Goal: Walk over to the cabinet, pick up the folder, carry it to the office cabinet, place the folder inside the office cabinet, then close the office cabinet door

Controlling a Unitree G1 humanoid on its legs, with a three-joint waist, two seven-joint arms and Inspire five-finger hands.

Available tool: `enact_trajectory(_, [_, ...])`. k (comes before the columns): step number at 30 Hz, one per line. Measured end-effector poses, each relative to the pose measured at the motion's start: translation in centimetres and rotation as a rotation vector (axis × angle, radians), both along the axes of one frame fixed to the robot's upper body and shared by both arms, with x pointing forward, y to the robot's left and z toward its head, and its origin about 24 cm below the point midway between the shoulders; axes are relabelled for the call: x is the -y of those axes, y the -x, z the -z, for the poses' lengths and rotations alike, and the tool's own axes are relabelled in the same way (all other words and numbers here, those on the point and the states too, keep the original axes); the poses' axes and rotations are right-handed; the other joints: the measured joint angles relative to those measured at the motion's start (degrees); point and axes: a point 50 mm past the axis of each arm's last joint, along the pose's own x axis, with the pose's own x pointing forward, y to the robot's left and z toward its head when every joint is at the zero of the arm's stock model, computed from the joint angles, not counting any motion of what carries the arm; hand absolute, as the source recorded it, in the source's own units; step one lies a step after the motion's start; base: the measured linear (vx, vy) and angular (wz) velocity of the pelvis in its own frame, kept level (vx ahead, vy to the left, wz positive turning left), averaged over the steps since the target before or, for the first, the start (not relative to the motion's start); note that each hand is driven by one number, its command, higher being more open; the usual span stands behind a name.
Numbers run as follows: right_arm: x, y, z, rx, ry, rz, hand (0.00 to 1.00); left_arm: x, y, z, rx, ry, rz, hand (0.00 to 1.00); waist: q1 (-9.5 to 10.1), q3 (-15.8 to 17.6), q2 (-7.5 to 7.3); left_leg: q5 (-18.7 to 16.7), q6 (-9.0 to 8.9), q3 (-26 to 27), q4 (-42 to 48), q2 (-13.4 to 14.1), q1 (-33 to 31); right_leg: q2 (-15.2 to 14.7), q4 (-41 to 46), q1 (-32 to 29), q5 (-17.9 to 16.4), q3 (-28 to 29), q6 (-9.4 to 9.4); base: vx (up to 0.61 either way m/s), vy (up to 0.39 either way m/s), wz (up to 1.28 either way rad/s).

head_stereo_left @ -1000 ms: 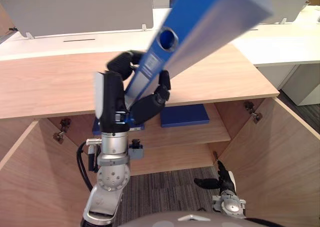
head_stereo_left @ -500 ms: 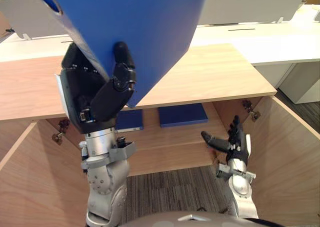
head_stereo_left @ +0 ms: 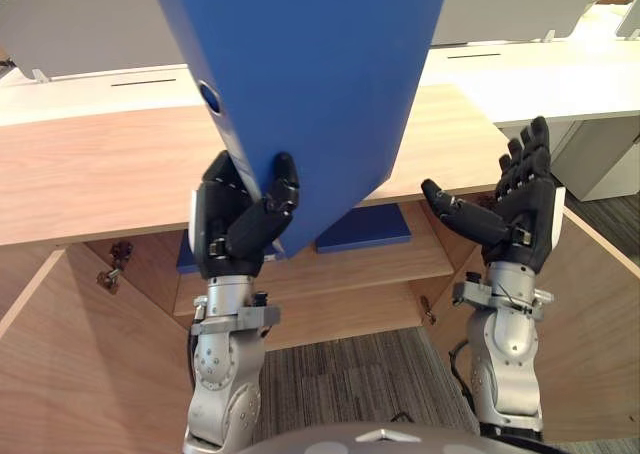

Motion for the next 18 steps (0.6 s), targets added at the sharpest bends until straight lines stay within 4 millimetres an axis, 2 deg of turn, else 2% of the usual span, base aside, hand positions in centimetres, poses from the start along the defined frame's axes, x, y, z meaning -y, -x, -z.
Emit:
enact_trajectory(9, [-1.3, -1.1, -3.6, 0.150, 0.180, -0.206, 1.00, 0.2, -0.2, 1.0, -0.022, -0.009, 0.109, 0.00, 0.35, 0.1, 0.01, 0.0, 0.07, -0.2, 0.0, 0.0, -0.1, 0.0, 0.0, 0.0, 0.3, 0.0, 0.43, 0.00, 0.000, 0.00])
enact_trajectory(18, [-1.8, -2.4, -4.1, 0.154, 0.257, -0.353, 1.00, -0.2, -0.8, 1.6, -0.018, -0.002, 0.187, 0.00, 0.64, 0.1, 0.03, 0.2, 0.38, -0.3, 0.0, -0.2, -0.2, -0.2, 0.0, 0.0, 0.3, -0.1, 0.47, -0.01, -0.002, 0.00])
